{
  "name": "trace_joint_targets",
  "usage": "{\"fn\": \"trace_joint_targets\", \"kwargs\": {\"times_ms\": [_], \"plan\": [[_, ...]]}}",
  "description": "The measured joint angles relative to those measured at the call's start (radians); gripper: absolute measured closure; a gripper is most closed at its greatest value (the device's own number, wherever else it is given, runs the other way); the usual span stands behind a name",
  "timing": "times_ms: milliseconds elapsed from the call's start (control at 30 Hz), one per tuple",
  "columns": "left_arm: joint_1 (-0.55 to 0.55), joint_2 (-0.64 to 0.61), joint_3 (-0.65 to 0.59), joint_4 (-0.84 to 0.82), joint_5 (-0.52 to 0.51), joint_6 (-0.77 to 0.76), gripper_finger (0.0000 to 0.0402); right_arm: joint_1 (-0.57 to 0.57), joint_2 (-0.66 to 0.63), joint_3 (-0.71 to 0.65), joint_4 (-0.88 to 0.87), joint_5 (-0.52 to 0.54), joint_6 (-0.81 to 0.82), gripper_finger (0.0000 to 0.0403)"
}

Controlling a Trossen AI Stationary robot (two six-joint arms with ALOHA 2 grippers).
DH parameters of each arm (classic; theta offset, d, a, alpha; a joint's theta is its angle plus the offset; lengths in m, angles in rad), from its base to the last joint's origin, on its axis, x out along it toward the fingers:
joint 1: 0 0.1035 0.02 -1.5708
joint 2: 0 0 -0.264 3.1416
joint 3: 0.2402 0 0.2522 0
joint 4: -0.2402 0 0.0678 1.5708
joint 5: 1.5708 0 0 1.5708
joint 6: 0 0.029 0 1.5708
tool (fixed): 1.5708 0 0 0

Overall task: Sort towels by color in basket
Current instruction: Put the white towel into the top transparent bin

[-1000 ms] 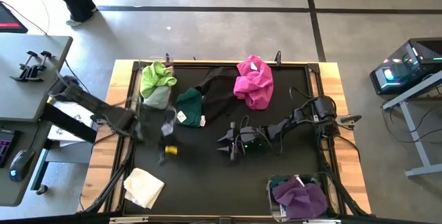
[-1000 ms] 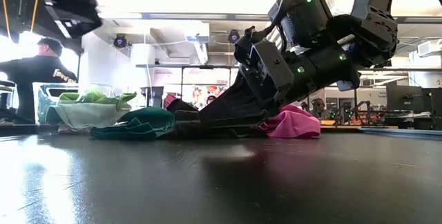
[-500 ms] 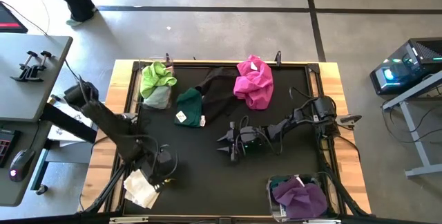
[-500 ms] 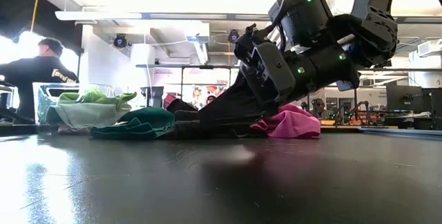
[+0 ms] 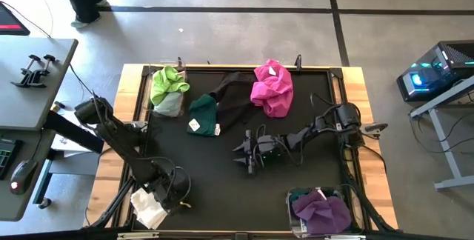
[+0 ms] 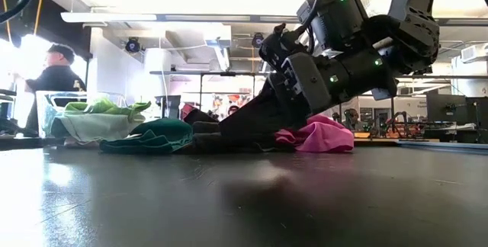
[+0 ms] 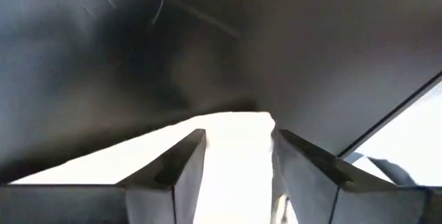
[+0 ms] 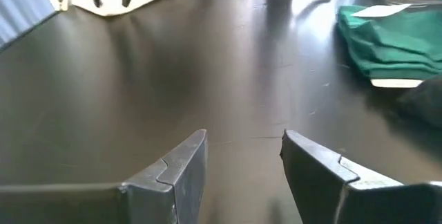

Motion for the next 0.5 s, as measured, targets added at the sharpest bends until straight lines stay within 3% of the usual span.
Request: {"fn": "trace_joint_targets", "kwargs": {"times_ms": [133,267,500], "plan": [[-0.003,0.017,0.005,-0.045,0.033,0.085,0.0217,-0.014,0.000,0.000,0.003,0.001,0.007,0.0224],[-0.026,0.060,0.008,-0.069,0.031,0.222,0.0229,-0.013,0.000,0.000,0.002,0.001,0.008,0.0224],[-0.026,0.127,0.073,-0.180,0.025,0.478,0.0332,-0.008,0.000,0.000,-0.008,0.001,0.019,0.0224]]}}
